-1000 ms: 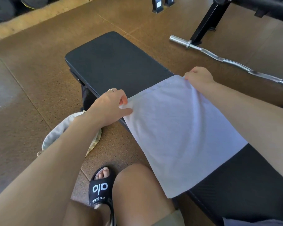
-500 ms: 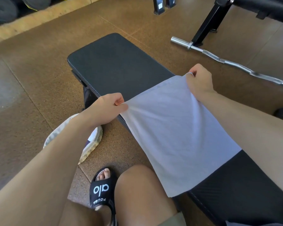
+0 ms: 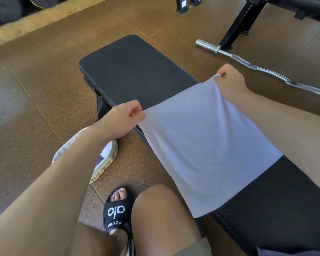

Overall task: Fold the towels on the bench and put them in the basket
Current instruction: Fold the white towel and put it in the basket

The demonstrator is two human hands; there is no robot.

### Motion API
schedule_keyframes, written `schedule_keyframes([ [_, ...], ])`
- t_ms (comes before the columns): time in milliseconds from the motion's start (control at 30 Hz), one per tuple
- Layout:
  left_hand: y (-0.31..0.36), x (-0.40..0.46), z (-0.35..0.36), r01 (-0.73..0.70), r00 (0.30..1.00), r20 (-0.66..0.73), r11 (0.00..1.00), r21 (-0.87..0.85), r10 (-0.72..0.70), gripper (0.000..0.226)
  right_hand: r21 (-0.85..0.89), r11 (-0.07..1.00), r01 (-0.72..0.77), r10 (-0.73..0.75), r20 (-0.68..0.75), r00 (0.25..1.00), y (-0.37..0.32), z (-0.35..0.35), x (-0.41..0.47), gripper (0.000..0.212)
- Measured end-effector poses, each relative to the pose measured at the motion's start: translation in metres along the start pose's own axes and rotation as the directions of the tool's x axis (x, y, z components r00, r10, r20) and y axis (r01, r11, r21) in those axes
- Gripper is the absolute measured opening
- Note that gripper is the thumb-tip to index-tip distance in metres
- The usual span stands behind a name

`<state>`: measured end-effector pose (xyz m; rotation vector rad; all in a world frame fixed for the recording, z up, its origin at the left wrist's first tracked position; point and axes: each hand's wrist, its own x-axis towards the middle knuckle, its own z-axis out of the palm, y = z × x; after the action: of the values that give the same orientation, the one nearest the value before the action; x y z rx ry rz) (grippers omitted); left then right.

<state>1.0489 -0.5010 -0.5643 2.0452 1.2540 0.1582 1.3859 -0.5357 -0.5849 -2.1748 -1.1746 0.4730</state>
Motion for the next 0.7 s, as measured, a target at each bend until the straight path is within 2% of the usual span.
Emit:
schedule_keyframes([
  [233, -0.004, 0.003, 0.001, 0.006, 1.0, -0.031, 0.999, 0.035, -0.005, 0.019, -0.185, 0.966, 0.181, -0.186, -0.009, 0.982, -0.001, -0.001, 0.003, 0.016],
  [333, -0.004, 0.003, 0.003, -0.004, 0.999, -0.04, 0.999, 0.038, 0.005, 0.018, -0.186, 0.957, 0.221, -0.229, -0.021, 0.973, -0.001, -0.003, 0.001, 0.014],
  [433, -0.003, 0.004, 0.005, 0.0, 0.998, -0.063, 0.998, 0.055, 0.004, 0.016, -0.139, 0.972, 0.189, -0.188, 0.015, 0.982, -0.001, -0.004, -0.002, 0.016],
  [533, 0.0, 0.003, 0.01, -0.013, 0.991, -0.128, 0.996, 0.091, 0.025, 0.014, -0.203, 0.972, 0.122, -0.107, 0.08, 0.991, 0.001, -0.004, -0.003, 0.013],
  [600, 0.001, 0.001, 0.013, -0.024, 0.988, -0.152, 0.994, 0.11, 0.041, 0.012, -0.231, 0.969, 0.087, -0.08, 0.038, 0.996, 0.003, -0.004, 0.0, 0.01],
  [700, -0.002, 0.001, 0.013, -0.039, 0.987, -0.152, 0.99, 0.138, 0.06, 0.01, -0.181, 0.982, 0.049, -0.051, -0.01, 0.999, 0.0, -0.006, 0.001, 0.013],
])
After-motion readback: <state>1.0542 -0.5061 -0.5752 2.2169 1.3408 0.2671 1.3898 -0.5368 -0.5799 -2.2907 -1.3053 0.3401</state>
